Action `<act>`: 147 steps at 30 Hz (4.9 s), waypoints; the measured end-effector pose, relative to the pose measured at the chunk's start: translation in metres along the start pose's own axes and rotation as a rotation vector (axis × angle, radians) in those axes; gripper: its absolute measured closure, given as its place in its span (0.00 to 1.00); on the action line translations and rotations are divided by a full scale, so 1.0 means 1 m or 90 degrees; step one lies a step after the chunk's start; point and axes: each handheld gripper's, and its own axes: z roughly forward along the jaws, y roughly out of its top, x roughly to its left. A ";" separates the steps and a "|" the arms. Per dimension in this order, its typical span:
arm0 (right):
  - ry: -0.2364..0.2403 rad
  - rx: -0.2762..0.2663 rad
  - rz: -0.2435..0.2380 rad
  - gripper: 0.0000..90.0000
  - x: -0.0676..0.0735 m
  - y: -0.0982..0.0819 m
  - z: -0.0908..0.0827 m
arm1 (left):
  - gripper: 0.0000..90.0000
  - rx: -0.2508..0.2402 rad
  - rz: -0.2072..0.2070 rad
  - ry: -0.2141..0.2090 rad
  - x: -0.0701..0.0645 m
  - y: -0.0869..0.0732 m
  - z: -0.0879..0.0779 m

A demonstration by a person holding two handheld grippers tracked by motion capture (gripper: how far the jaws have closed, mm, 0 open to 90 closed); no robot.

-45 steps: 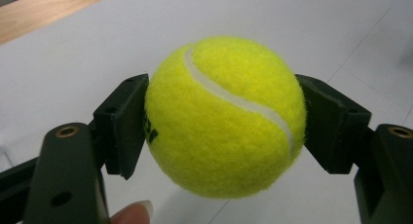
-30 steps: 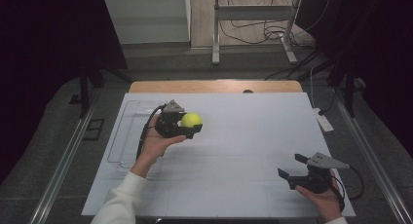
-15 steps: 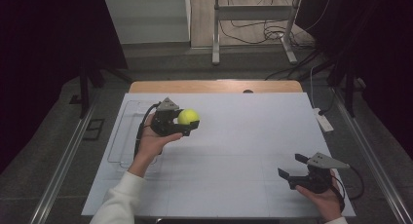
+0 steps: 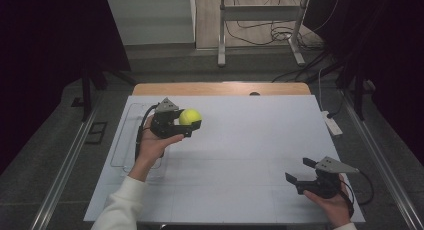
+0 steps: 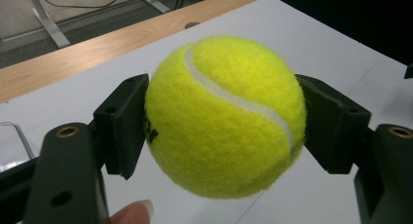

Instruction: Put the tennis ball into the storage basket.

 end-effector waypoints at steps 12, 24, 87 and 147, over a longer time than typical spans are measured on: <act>0.001 0.000 0.000 0.12 0.000 0.000 0.000 | 0.30 -0.026 -0.008 0.009 0.004 0.002 -0.010; 0.000 -0.001 -0.001 0.12 0.000 0.000 0.000 | 0.30 -0.045 -0.019 0.018 0.009 0.002 -0.018; -0.004 -0.002 0.001 0.12 0.000 0.000 -0.001 | 0.30 -0.102 -0.072 0.087 0.041 -0.004 -0.043; -0.006 0.002 0.001 0.12 0.000 -0.001 -0.001 | 0.30 -0.120 -0.133 0.177 0.088 -0.023 -0.059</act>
